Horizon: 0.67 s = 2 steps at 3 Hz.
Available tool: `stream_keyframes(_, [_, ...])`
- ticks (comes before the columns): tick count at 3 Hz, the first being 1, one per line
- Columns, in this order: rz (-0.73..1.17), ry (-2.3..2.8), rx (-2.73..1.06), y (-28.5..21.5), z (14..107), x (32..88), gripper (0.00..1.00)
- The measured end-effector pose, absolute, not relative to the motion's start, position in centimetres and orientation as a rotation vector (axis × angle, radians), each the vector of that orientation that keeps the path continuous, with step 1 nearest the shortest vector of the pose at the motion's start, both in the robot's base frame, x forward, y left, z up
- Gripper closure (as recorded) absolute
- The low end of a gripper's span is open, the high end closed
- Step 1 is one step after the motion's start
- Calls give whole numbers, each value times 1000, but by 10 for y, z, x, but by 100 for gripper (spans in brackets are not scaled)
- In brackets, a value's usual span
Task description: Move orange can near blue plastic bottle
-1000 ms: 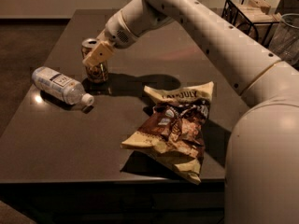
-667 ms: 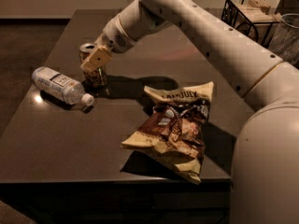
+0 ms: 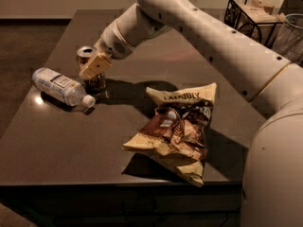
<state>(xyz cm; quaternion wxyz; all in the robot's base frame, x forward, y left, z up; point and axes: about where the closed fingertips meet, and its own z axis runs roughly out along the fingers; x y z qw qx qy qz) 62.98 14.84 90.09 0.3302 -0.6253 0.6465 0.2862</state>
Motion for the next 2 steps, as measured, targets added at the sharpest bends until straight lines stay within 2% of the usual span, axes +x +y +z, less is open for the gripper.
stream_keyframes(1, [752,1690,-1639,150,899,629,0])
stream_keyframes(2, [752,1690,-1639,150,899,629,0])
